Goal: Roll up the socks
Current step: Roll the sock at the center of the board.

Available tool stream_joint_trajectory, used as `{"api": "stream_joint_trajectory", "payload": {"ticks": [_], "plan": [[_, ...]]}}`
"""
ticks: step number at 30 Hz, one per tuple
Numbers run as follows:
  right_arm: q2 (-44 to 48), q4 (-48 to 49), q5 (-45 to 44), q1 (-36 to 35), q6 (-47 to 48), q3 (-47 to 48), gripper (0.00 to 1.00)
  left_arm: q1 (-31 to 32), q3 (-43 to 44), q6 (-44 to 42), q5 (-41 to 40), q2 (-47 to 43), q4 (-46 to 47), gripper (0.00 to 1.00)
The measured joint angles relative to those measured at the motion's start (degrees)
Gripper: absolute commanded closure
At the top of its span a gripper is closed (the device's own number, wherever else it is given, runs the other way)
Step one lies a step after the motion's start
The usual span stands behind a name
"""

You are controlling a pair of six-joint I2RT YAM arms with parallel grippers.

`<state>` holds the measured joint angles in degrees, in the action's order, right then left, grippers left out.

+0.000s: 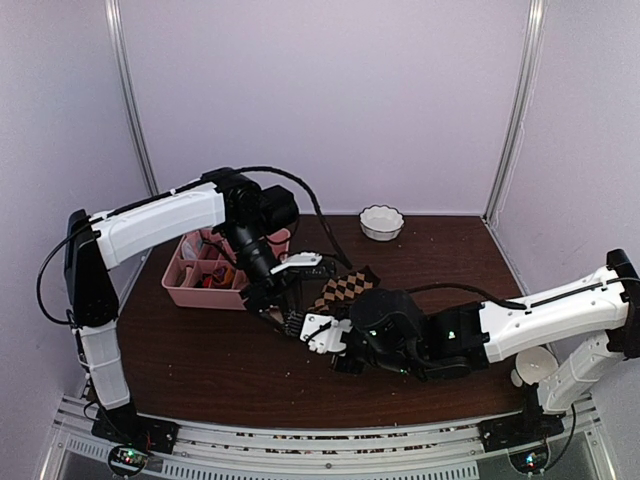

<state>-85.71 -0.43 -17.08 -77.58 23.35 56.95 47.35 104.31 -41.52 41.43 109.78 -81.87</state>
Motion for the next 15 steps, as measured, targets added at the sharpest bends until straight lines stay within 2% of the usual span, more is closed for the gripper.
{"api": "stream_joint_trajectory", "payload": {"ticks": [1,2,9,15], "plan": [[0.0,0.2,-0.1,0.0,-0.2,0.0,1.0,0.3,0.4,-0.3,0.3,0.3,-0.7,0.06],[0.0,0.2,-0.2,0.1,-0.5,0.0,1.0,0.7,0.7,-0.7,0.7,0.5,-1.2,0.03],[0.0,0.2,-0.7,1.4,-3.3,0.0,1.0,1.6,1.1,-1.3,1.1,0.8,-2.4,0.02],[0.0,0.7,-1.2,2.9,-7.7,0.0,1.0,1.6,-1.2,2.6,-7.7,-4.2,5.9,0.02]]}}
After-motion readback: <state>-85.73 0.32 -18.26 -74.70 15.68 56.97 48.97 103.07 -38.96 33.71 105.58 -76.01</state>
